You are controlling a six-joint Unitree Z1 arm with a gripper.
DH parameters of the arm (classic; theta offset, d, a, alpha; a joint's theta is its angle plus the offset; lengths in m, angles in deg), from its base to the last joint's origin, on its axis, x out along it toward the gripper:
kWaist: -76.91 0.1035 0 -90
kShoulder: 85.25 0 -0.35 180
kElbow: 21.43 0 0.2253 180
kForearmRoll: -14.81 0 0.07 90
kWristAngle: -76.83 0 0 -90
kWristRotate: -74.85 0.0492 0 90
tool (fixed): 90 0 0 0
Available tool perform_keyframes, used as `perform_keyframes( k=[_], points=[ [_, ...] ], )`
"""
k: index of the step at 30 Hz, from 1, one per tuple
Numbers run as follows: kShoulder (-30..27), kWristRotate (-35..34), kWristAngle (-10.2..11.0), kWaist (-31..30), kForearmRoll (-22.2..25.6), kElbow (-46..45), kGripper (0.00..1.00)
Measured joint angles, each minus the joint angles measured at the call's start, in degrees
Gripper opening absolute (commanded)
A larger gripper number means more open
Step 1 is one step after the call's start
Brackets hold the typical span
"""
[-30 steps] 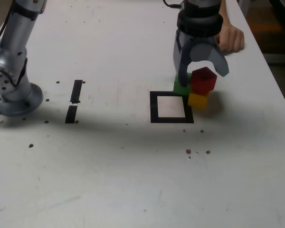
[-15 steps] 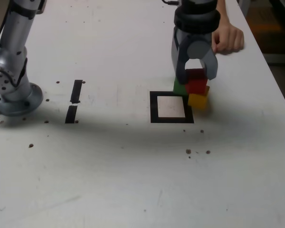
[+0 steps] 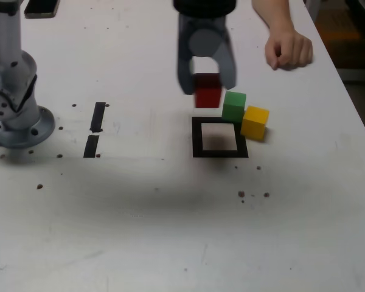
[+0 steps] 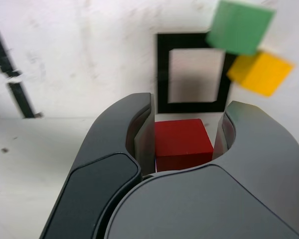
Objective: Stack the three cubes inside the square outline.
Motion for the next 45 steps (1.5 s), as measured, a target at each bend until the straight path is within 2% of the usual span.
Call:
perform_keyframes(
  k=[4, 8, 27, 34, 45],
  points=[
    [-1.93, -0.37, -1.71, -1.19, -0.98, -5.38, 0.00],
    [-1.46, -0.38, -2.60, -2.06, -4.28, -8.62, 0.00],
    [4.19, 1.61, -2.64, -2.60, -15.66, -12.12, 0.00],
    [5.27, 2.61, -2.13, -2.28, -18.54, -12.28, 0.00],
    [5.56, 3.01, 0.66, -0.86, -20.93, -12.61, 0.01]
  ],
)
